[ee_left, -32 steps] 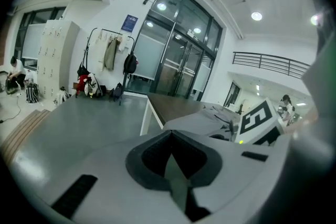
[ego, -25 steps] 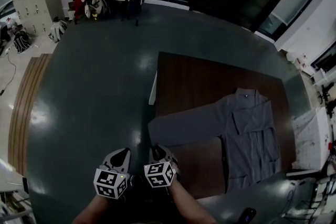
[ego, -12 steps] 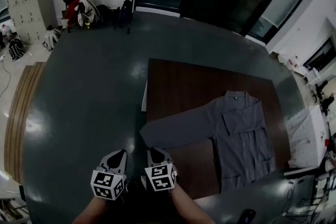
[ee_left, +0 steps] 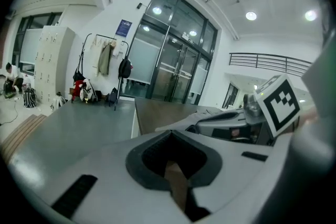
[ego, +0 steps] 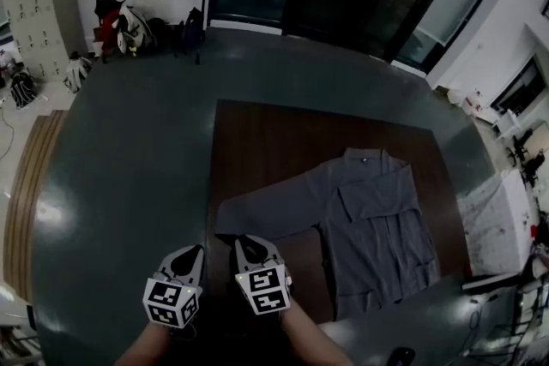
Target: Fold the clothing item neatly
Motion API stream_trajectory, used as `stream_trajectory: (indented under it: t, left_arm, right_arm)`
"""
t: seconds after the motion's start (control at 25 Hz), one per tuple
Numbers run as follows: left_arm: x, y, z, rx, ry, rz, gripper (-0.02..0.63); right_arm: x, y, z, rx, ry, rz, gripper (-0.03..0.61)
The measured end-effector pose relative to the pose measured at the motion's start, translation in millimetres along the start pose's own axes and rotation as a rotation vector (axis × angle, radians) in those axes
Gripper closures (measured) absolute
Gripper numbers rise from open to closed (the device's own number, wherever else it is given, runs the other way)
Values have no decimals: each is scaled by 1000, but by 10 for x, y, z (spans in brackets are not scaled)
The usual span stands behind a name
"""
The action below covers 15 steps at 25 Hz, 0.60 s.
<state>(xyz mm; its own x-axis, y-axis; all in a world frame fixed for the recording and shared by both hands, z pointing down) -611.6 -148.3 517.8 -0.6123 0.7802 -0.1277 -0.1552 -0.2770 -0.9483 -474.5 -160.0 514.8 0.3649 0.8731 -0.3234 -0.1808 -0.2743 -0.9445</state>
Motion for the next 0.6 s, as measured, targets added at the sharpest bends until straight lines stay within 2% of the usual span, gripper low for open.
stream_trajectory:
  t: [0.28,0.6]
  left_arm:
    - [-299,-39,-777,-6,83,-12,604]
    - [-690,-107,-1461,-10,173,-50,604]
  right_arm:
    - [535,132,-635,-46,65,-86,560]
    - [1027,12,-1380,-88,110,-107,560]
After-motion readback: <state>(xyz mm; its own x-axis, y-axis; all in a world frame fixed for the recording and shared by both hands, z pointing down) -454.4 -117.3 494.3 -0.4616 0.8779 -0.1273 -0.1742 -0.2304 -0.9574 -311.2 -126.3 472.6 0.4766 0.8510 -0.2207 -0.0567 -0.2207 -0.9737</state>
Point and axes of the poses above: the fingertips, and each gripper's own axes: x backward along the fingers, z to its left, y out of its top, the point moved 5 cm from there along x, backward along the fingers, and after that the axes turned 15 degrees about -z, right-handed, at the moved point
